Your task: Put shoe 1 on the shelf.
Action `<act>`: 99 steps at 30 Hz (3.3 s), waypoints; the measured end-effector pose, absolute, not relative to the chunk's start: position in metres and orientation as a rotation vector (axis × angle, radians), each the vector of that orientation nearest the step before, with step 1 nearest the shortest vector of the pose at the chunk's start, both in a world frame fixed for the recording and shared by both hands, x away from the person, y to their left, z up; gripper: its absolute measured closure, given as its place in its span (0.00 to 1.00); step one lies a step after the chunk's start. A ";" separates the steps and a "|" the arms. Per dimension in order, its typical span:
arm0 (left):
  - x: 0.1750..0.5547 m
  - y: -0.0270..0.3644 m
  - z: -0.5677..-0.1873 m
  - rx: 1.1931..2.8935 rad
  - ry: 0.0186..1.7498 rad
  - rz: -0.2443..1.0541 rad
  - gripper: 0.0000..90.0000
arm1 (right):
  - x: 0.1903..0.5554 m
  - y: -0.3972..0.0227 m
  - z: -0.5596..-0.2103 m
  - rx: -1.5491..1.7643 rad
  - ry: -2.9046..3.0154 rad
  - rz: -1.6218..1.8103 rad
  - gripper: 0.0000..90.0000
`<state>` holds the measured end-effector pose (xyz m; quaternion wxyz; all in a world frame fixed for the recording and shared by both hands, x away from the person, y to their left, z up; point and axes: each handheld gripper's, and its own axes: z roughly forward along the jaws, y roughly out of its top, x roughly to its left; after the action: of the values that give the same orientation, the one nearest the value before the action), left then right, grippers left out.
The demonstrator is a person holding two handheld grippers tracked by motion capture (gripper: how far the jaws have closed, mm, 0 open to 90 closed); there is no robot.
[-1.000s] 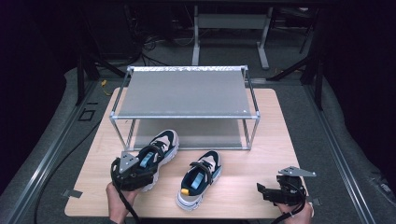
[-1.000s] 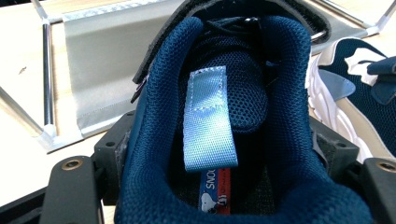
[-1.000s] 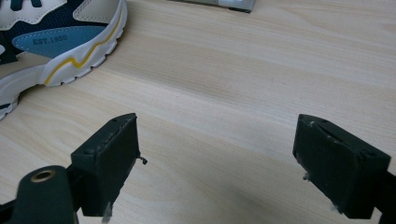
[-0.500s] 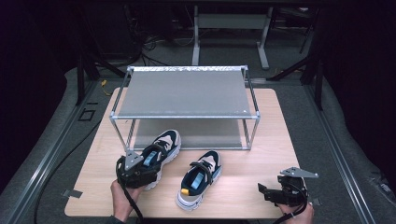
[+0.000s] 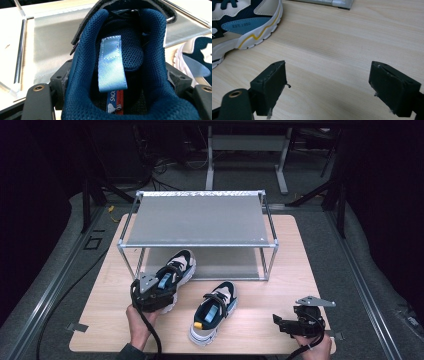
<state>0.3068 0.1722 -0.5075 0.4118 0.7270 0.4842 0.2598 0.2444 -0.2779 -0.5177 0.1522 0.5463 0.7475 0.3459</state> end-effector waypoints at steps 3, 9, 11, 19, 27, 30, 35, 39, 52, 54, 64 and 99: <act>0.313 0.168 -0.508 1.820 1.226 0.662 0.29 | 0.246 -0.277 -0.516 1.555 2.146 1.013 0.15; 0.325 0.157 -0.512 1.830 1.241 0.688 0.29 | 0.248 -0.274 -0.515 1.558 2.118 1.000 0.12; 0.329 0.153 -0.515 1.834 1.252 0.689 0.29 | 0.249 -0.274 -0.515 1.558 2.127 0.999 0.12; 0.347 0.142 -0.517 1.821 1.280 0.709 0.29 | 0.249 -0.269 -0.513 1.548 2.137 1.000 0.13; 0.365 0.134 -0.531 1.805 1.350 0.716 0.29 | 0.246 -0.272 -0.514 1.557 2.128 1.013 0.14; 0.371 0.134 -0.535 1.779 1.384 0.723 0.29 | 0.244 -0.273 -0.515 1.560 2.112 1.028 0.14; 0.386 0.129 -0.532 1.769 1.414 0.732 0.28 | 0.242 -0.273 -0.515 1.565 2.117 1.018 0.14; 0.400 0.124 -0.534 1.756 1.450 0.741 0.27 | 0.242 -0.272 -0.514 1.560 2.123 1.016 0.14; 0.380 0.135 -0.530 1.771 1.358 0.652 0.17 | 0.239 -0.270 -0.511 1.545 2.126 1.028 0.15; 0.374 0.139 -0.531 1.774 1.341 0.638 0.17 | 0.238 -0.271 -0.511 1.545 2.132 1.032 0.15; 0.376 0.137 -0.536 1.750 1.365 0.603 0.29 | 0.237 -0.270 -0.511 1.536 2.143 1.029 0.17; 0.408 0.101 -0.539 1.780 1.393 0.628 0.29 | 0.243 -0.260 -0.507 1.506 2.162 1.054 0.17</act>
<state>0.4083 0.1006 -0.5391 0.3876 0.6995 0.5474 0.2466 0.2426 -0.2597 -0.5069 0.1511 0.5246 0.7531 0.3672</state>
